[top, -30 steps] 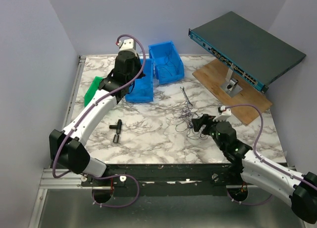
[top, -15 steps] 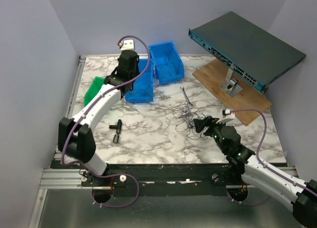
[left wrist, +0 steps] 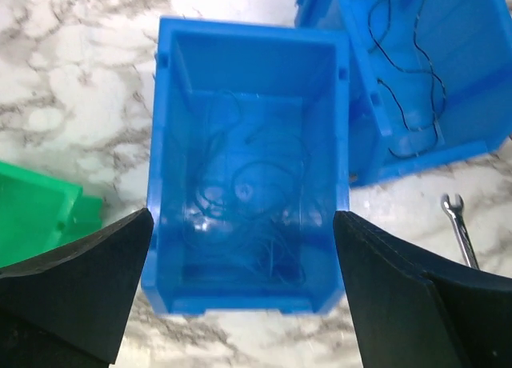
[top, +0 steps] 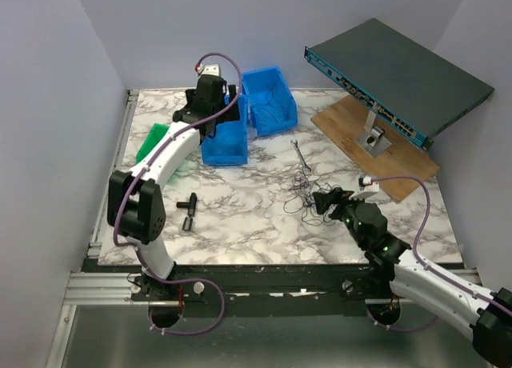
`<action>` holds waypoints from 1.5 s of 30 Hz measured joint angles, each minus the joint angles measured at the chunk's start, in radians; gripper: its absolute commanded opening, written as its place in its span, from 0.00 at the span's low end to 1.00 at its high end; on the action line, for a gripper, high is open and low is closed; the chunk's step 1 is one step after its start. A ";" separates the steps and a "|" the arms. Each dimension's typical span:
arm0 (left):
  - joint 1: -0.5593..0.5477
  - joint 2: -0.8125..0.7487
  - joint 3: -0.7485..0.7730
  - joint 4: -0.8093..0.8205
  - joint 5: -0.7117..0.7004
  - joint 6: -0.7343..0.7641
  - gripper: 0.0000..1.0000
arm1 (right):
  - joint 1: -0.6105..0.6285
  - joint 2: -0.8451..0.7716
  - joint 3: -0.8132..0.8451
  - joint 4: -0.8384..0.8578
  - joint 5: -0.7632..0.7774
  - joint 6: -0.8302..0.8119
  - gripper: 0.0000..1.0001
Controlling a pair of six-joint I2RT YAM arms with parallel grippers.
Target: Untangle the cables
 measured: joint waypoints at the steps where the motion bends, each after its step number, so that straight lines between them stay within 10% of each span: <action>1: -0.002 -0.030 -0.030 -0.005 0.018 -0.014 0.99 | 0.000 0.008 0.000 0.000 0.005 0.000 0.78; 13: -0.270 -0.563 -0.703 0.245 0.138 -0.046 0.96 | 0.000 0.309 0.156 -0.094 0.103 0.060 0.74; 22: -0.361 -0.604 -0.970 0.571 0.185 0.052 0.91 | 0.000 0.649 0.347 -0.150 0.116 0.047 0.70; 24: -0.381 -0.584 -0.977 0.608 0.194 0.063 0.91 | 0.000 0.706 0.384 -0.148 0.116 0.035 0.54; 26: -0.389 -0.558 -0.977 0.657 0.196 0.076 0.91 | 0.000 0.776 0.429 -0.145 0.116 0.021 0.12; 28: -0.391 -0.555 -0.979 0.686 0.196 0.082 0.92 | -0.001 0.848 0.480 -0.136 0.099 -0.012 0.01; 34: -0.391 -0.591 -1.017 0.768 0.196 0.094 0.94 | 0.013 0.864 0.393 0.138 -0.167 -0.102 0.06; 39: -0.391 -0.561 -1.002 0.782 0.241 0.101 0.94 | 0.026 0.746 0.225 0.365 -0.388 -0.130 0.67; 45: -0.391 -0.446 -0.889 0.691 0.352 0.100 0.92 | 0.027 0.711 0.204 0.462 -0.384 -0.130 0.70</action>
